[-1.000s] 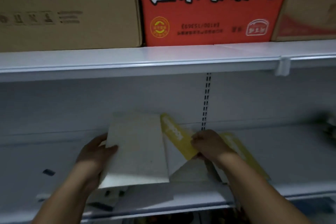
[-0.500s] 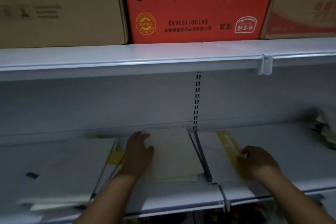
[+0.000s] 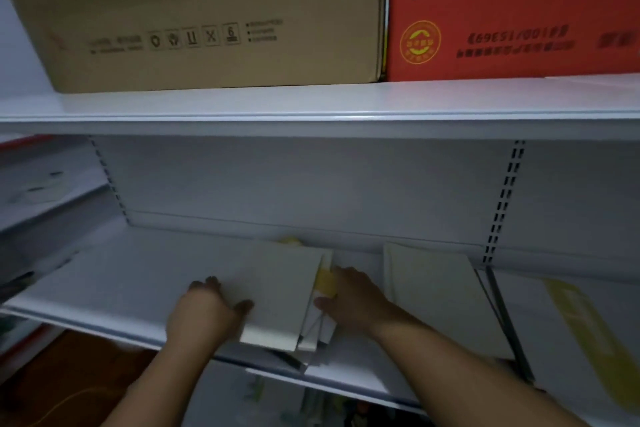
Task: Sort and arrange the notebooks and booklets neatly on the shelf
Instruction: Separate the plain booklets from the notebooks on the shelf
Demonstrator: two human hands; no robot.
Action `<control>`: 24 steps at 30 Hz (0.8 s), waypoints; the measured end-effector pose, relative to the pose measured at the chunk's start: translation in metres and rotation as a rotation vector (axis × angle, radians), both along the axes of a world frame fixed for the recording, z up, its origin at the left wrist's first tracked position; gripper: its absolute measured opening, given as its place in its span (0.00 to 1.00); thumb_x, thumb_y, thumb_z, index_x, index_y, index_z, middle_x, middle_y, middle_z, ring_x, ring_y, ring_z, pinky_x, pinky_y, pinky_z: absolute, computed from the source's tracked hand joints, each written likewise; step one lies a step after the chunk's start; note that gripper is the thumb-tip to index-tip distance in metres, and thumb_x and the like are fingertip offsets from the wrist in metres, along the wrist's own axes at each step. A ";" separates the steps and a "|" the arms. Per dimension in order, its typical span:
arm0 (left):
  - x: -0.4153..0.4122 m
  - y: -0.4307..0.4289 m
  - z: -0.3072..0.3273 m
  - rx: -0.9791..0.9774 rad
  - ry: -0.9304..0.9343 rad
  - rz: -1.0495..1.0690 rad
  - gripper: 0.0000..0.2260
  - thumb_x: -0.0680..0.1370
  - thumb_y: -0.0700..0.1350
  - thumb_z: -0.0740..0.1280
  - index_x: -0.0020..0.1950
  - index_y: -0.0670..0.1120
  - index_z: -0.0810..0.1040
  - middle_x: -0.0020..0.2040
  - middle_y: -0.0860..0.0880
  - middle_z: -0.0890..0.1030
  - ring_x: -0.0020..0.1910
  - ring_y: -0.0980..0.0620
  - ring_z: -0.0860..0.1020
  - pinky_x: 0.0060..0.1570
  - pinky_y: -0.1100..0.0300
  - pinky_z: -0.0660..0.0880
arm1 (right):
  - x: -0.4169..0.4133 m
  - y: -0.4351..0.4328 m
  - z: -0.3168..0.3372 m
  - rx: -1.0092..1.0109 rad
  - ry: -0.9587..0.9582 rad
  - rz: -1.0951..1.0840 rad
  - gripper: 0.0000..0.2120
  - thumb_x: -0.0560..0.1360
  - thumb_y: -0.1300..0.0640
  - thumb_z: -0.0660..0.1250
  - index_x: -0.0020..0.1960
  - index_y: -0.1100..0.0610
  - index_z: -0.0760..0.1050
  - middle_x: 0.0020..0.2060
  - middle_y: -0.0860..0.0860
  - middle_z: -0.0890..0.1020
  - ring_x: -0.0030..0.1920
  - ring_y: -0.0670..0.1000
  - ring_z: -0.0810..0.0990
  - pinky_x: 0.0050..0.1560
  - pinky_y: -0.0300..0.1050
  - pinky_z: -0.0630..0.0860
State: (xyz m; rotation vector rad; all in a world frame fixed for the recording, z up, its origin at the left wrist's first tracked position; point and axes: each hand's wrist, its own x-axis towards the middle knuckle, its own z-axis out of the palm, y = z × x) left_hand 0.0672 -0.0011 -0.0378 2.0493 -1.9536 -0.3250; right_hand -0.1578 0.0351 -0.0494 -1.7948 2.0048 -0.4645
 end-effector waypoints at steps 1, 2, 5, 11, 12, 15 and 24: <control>0.006 0.000 0.004 0.062 0.038 0.005 0.29 0.68 0.60 0.70 0.61 0.42 0.74 0.58 0.42 0.78 0.54 0.42 0.78 0.50 0.56 0.74 | 0.001 -0.007 -0.002 0.040 0.048 -0.009 0.33 0.71 0.40 0.64 0.69 0.58 0.65 0.66 0.59 0.71 0.65 0.60 0.70 0.63 0.49 0.70; 0.011 0.002 0.008 0.121 0.084 0.006 0.26 0.68 0.57 0.71 0.59 0.43 0.75 0.56 0.42 0.79 0.51 0.44 0.78 0.47 0.57 0.74 | 0.002 -0.011 -0.003 0.065 0.098 -0.029 0.35 0.70 0.38 0.65 0.69 0.57 0.65 0.66 0.59 0.70 0.66 0.60 0.69 0.64 0.51 0.70; 0.018 0.001 0.011 0.150 0.318 0.027 0.15 0.71 0.46 0.70 0.53 0.40 0.72 0.46 0.41 0.80 0.42 0.43 0.78 0.40 0.56 0.73 | 0.001 -0.017 0.006 0.050 0.227 -0.066 0.34 0.67 0.42 0.69 0.67 0.59 0.67 0.64 0.60 0.71 0.65 0.61 0.68 0.62 0.51 0.71; -0.004 0.004 0.037 0.012 0.532 -0.049 0.12 0.74 0.36 0.65 0.53 0.44 0.66 0.49 0.34 0.78 0.45 0.34 0.79 0.43 0.44 0.78 | -0.026 0.013 0.030 0.030 -0.140 -0.180 0.12 0.67 0.64 0.60 0.44 0.69 0.79 0.41 0.65 0.82 0.47 0.62 0.83 0.34 0.40 0.75; -0.014 0.006 0.041 -0.025 0.609 -0.065 0.12 0.74 0.35 0.64 0.55 0.44 0.67 0.50 0.35 0.77 0.44 0.35 0.78 0.40 0.47 0.78 | -0.039 0.024 0.035 -0.003 -0.242 -0.233 0.11 0.67 0.66 0.60 0.40 0.69 0.79 0.38 0.65 0.83 0.43 0.63 0.83 0.36 0.47 0.79; -0.060 0.016 0.045 -0.085 0.839 -0.096 0.15 0.76 0.34 0.63 0.62 0.39 0.69 0.51 0.39 0.74 0.42 0.41 0.74 0.34 0.57 0.71 | -0.091 0.073 0.046 -0.136 -0.675 -0.509 0.10 0.71 0.70 0.62 0.35 0.58 0.74 0.32 0.58 0.79 0.27 0.55 0.80 0.32 0.47 0.81; -0.212 0.035 -0.018 0.226 0.861 -0.307 0.17 0.72 0.33 0.65 0.60 0.35 0.69 0.55 0.35 0.78 0.49 0.40 0.78 0.47 0.50 0.76 | -0.218 0.212 -0.008 -0.181 -0.299 -1.014 0.05 0.67 0.62 0.69 0.36 0.61 0.73 0.32 0.58 0.80 0.32 0.57 0.78 0.34 0.47 0.76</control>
